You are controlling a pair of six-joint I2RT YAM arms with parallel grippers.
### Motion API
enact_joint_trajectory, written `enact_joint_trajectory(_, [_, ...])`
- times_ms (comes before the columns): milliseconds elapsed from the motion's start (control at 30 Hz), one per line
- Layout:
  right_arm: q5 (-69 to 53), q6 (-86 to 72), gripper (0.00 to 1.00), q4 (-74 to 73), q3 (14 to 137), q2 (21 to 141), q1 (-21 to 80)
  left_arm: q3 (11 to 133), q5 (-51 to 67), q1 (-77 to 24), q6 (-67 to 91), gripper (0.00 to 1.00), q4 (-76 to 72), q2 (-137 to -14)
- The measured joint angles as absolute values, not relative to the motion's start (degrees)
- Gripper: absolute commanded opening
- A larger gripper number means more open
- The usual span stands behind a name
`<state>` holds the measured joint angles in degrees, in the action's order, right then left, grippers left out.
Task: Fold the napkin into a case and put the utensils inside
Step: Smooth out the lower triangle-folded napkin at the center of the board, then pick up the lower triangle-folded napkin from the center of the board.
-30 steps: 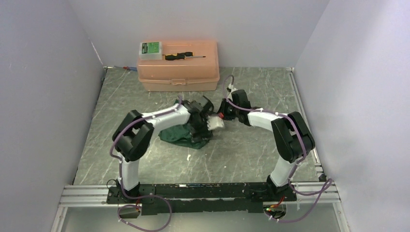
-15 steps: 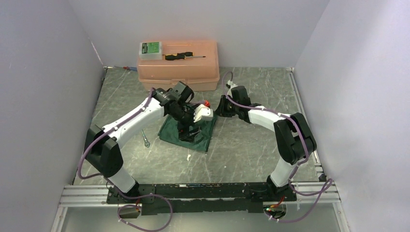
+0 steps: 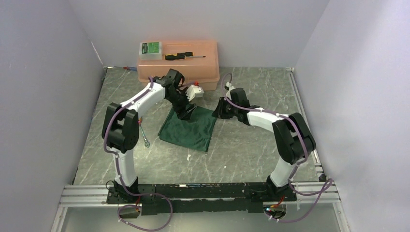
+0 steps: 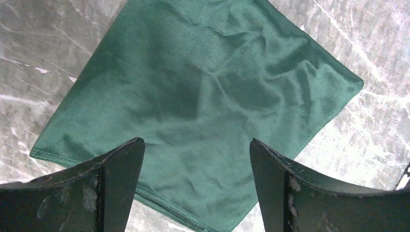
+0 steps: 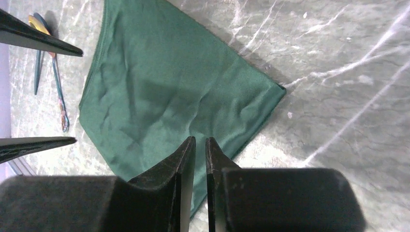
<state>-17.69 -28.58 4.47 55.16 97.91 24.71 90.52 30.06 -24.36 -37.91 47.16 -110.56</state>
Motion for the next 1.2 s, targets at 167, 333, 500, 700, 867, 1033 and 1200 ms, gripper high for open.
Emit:
enact_joint_trajectory(167, [-20.2, -30.3, 0.11, 6.7, 57.2, 105.0, 24.8, 91.5, 29.9, -23.5, -39.3, 0.89, 47.9, -111.3])
enact_joint_trajectory(333, [-21.6, -31.9, 0.13, 8.6, 58.5, 110.5, 23.9, 91.6, 29.6, -21.6, -41.3, 0.90, 49.5, -111.3])
enact_joint_trajectory(500, [-21.1, -30.2, 0.33, 7.2, 59.9, 110.4, 22.9, 89.1, 28.4, -19.0, -42.9, 0.94, 49.9, -111.2])
enact_joint_trajectory(700, [-16.1, -23.5, 0.50, 0.4, 60.3, 104.0, 27.0, 84.0, 27.7, -17.2, -47.6, 0.94, 52.3, -108.5])
enact_joint_trajectory(867, [-10.6, -13.2, 0.98, -4.6, 57.5, 91.5, 37.4, 79.7, 27.9, -15.2, -53.1, 0.94, 54.2, -99.2])
enact_joint_trajectory(1033, [-3.7, 1.6, 1.00, -9.1, 52.6, 79.8, 47.1, 77.9, 30.9, -9.8, -62.0, 0.94, 54.3, -85.8])
enact_joint_trajectory(1200, [-2.6, 12.7, 1.00, -13.2, 51.8, 77.9, 48.9, 64.2, 31.7, -9.9, -71.6, 0.94, 52.8, -76.4])
